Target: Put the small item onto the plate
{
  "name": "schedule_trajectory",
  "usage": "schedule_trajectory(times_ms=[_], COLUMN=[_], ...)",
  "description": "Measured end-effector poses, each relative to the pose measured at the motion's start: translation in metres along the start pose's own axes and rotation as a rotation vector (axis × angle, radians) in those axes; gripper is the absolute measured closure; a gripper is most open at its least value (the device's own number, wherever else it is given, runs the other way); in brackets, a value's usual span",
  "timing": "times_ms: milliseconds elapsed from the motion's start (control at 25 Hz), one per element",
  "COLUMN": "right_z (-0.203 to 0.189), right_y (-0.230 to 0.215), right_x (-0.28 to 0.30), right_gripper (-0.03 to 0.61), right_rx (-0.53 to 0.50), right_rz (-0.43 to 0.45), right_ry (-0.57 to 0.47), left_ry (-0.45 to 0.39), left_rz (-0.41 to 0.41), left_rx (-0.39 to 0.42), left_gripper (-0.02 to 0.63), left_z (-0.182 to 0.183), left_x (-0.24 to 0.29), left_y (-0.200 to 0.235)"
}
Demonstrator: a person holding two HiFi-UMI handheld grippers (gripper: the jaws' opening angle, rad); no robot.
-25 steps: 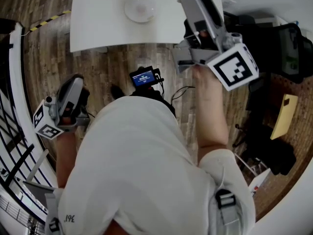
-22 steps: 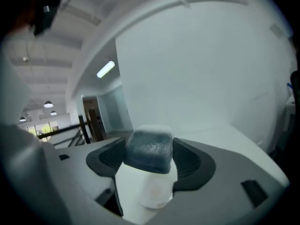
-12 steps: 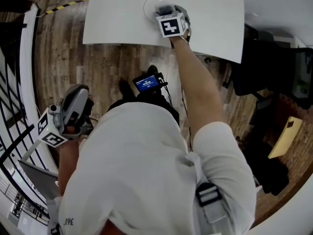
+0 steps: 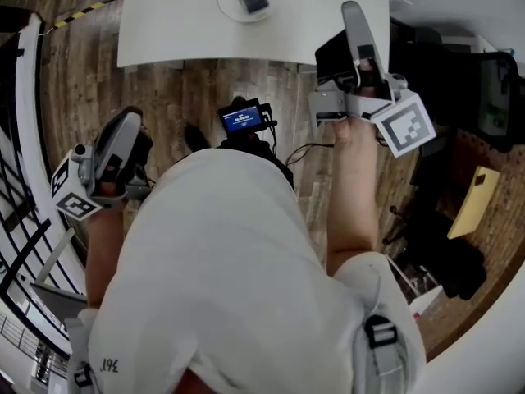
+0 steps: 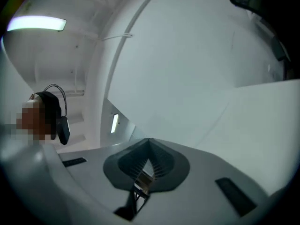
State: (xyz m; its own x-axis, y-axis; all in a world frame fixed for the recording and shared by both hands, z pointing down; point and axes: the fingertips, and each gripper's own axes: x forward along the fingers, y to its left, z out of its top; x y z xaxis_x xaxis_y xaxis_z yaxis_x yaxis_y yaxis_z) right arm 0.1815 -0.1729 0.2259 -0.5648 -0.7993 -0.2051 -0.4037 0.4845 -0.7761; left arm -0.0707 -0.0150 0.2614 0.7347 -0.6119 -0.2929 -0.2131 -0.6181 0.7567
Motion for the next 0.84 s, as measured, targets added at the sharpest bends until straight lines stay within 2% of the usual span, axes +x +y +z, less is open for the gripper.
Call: schedule_trajectory(times_ms=[120, 240, 400, 600, 840], right_z=[0.032, 0.045, 0.043, 0.03, 0.009], right_y=[0.044, 0.081, 0.104, 0.12, 0.151], right_x=[0.005, 0.002, -0.02, -0.038, -0.052], right_gripper=[0.577, 0.577, 0.577, 0.577, 0.577], right_rx=[-0.055, -0.101, -0.153, -0.195, -0.228], right_rz=[0.091, 0.141, 0.129, 0.1, 0.11], right_ry=[-0.079, -0.118, -0.12, -0.126, -0.142], left_ry=[0.039, 0.058, 0.059, 0.047, 0.05], left_rz=[-0.062, -0.113, -0.138, -0.114, -0.131], left_rx=[-0.007, -0.009, -0.01, -0.025, -0.04], left_gripper=[0.609, 0.609, 0.609, 0.609, 0.609], left_z=[-0.009, -0.016, -0.018, -0.019, -0.024], left_x=[0.015, 0.023, 0.012, -0.028, -0.061], left_y=[-0.008, -0.019, -0.03, -0.031, -0.043])
